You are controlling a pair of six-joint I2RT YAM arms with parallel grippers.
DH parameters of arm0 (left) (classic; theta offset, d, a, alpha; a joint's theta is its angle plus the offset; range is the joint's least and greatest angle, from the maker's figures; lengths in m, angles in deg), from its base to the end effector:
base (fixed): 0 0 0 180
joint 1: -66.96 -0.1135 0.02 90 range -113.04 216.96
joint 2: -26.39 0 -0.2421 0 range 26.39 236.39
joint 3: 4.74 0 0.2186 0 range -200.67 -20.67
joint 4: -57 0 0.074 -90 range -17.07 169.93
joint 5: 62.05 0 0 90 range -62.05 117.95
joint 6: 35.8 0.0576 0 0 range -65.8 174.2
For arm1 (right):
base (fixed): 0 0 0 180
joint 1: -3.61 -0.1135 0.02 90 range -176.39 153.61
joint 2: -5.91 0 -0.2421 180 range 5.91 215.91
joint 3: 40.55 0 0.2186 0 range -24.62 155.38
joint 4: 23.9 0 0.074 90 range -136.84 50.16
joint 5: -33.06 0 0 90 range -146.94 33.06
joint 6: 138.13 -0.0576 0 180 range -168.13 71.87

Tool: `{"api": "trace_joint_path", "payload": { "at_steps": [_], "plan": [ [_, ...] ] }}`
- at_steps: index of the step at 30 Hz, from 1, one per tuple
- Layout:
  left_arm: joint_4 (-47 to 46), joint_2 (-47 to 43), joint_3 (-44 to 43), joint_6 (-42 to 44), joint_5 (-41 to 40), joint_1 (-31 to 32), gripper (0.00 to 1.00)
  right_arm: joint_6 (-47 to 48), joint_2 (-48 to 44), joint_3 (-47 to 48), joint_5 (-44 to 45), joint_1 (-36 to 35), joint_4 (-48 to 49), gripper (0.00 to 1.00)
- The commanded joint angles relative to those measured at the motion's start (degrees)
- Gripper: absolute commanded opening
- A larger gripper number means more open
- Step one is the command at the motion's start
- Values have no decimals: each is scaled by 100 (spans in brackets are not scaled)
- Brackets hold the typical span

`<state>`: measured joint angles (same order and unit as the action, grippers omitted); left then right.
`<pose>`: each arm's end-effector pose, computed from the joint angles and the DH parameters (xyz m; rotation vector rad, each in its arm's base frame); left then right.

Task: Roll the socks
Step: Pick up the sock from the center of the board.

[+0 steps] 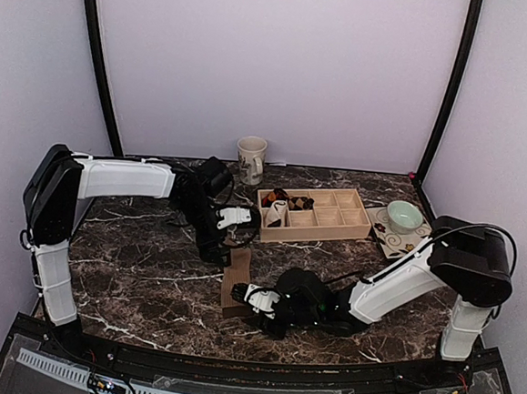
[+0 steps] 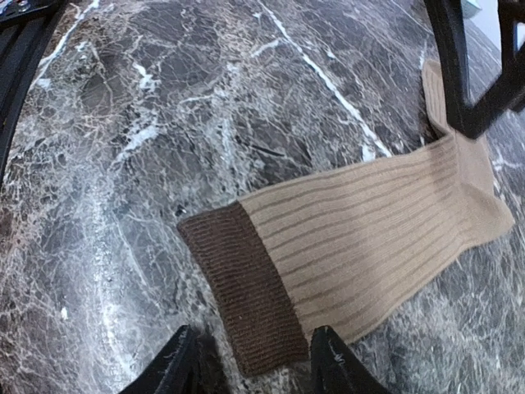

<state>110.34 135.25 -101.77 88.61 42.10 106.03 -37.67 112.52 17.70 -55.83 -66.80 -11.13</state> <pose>0.2759 -0.2421 0.1799 1.6725 2.1173 -0.3586 0.1155 0.3213 0.1055 -1.4504 1.7194 0.5588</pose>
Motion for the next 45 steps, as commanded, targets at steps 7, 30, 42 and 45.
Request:
{"api": "trace_joint_path", "payload": {
  "at_steps": [7, 30, 42, 45],
  "plan": [
    [-396, 572, 221, -127, -506, 249, 96, -361, 435, 114, -861, 106, 239, 23],
    [-859, 53, 1325, 747, -745, 258, 96, 134, 281, 264, -446, -210, 101, 28],
    [-997, 109, 1335, 827, -781, 253, 95, 532, 587, 506, -324, -195, -99, 26],
    [-999, 100, 1304, 816, -800, 253, 96, 186, 703, 496, -453, -170, -63, 12]
  ]
}}
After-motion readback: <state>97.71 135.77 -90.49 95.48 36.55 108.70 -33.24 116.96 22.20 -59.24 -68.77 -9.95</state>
